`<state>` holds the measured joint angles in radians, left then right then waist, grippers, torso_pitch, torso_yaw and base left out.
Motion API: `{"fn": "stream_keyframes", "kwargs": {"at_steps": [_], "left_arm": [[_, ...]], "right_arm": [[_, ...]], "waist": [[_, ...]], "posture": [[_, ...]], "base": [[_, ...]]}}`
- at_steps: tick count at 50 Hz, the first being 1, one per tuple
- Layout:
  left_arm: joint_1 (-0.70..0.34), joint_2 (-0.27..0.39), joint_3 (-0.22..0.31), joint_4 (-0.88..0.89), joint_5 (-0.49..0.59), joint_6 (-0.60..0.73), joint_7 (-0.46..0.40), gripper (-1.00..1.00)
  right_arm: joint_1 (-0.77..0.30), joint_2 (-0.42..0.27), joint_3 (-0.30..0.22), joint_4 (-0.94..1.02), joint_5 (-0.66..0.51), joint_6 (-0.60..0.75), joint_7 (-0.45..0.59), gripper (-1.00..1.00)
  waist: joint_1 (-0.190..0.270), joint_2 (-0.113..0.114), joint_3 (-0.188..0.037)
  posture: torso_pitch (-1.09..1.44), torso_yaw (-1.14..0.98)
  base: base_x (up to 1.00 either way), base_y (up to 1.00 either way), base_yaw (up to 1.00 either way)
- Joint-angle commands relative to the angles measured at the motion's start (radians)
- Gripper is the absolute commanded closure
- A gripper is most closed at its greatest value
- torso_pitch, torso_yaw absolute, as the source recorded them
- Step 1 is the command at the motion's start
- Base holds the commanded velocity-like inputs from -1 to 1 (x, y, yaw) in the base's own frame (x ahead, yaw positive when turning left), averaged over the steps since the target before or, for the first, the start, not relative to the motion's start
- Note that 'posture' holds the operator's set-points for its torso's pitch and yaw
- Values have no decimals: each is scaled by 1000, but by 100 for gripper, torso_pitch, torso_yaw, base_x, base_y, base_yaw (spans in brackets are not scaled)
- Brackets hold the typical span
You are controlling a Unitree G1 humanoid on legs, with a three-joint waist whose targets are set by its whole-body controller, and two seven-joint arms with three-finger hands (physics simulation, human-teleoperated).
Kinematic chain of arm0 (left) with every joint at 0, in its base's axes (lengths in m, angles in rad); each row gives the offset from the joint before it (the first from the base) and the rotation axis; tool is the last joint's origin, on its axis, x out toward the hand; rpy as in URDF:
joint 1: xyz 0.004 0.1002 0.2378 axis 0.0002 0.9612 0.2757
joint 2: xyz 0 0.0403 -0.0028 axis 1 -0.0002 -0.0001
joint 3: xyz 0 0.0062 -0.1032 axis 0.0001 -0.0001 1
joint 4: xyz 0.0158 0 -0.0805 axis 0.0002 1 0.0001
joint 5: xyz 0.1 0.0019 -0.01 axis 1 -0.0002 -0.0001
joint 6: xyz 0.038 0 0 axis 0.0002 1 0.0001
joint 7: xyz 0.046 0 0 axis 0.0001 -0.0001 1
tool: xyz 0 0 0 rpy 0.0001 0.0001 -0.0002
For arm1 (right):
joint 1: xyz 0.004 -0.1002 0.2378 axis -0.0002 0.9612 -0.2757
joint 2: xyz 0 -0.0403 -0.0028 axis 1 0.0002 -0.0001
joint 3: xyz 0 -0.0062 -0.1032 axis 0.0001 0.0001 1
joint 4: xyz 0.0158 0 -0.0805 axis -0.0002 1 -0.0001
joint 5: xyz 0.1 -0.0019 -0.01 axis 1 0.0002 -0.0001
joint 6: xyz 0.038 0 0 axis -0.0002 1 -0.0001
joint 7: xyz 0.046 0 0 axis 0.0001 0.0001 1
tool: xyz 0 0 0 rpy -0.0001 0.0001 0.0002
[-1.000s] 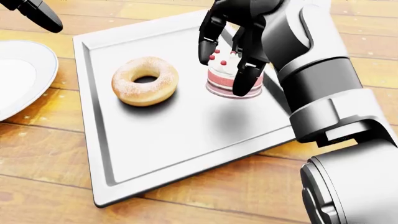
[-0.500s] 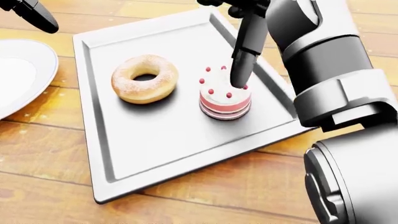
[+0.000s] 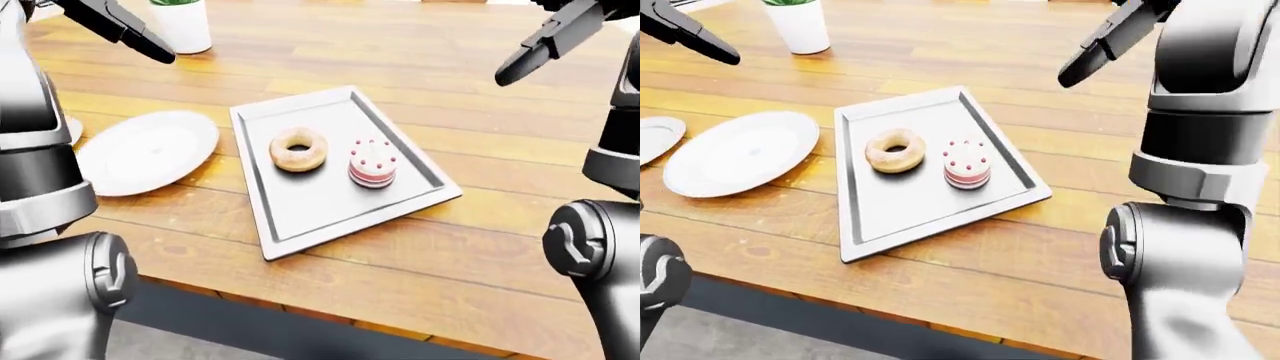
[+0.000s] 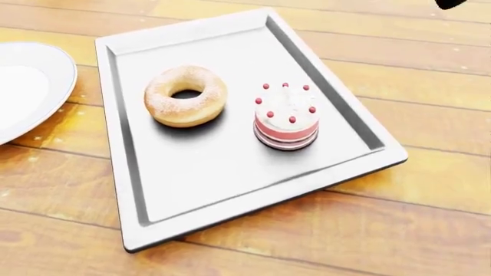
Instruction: Move the dessert items from the plate to the tray.
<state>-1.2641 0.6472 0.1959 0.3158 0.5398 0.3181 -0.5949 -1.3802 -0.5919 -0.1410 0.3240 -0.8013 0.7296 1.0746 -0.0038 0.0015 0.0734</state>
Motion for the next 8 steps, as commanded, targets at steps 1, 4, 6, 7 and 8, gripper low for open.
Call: {"fn": "stream_keyframes", "kwargs": {"at_steps": [1,4,6,7,8], "left_arm": [[-30,24,22,-59,-34,37,8,-100],[-4,55,29,-101,-61,69,3,-100],[23,72,44,-141,-82,100,0,-100],[42,77,52,-166,-94,118,-1,-100],[59,83,58,-183,-102,136,5,-100]], "right_arm": [[-5,-39,-16,-84,3,47,28,-100],[28,-87,-33,-153,11,94,56,-100],[46,-125,-43,-191,14,120,75,-100],[44,-137,-43,-205,13,138,80,-100],[44,-144,-40,-218,12,148,82,-100]], "waist": [[1,1,-31],[1,1,-30],[1,3,-29],[0,4,-29],[0,5,-29]], "posture": [[0,0],[0,0],[0,0],[0,0],[0,0]], "base": [[0,0,0],[0,0,0],[0,0,0],[0,0,0],[0,0,0]]}}
